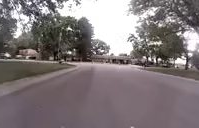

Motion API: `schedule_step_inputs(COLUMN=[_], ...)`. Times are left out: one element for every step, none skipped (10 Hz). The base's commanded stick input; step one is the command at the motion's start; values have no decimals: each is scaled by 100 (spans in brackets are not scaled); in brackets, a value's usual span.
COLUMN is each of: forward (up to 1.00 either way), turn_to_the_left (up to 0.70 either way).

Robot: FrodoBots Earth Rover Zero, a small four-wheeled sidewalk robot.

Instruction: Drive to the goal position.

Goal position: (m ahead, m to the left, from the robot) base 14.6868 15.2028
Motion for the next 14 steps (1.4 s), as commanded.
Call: schedule_step_inputs(forward=[70, 70, 70, 70, 70, 70, 70, 70, 70, 70, 70, 70, 70, 70], turn_to_the_left=[19, 35, 35, 35, 35, 35, 19, 2, 0, 0, 0, 0, 0, 0])
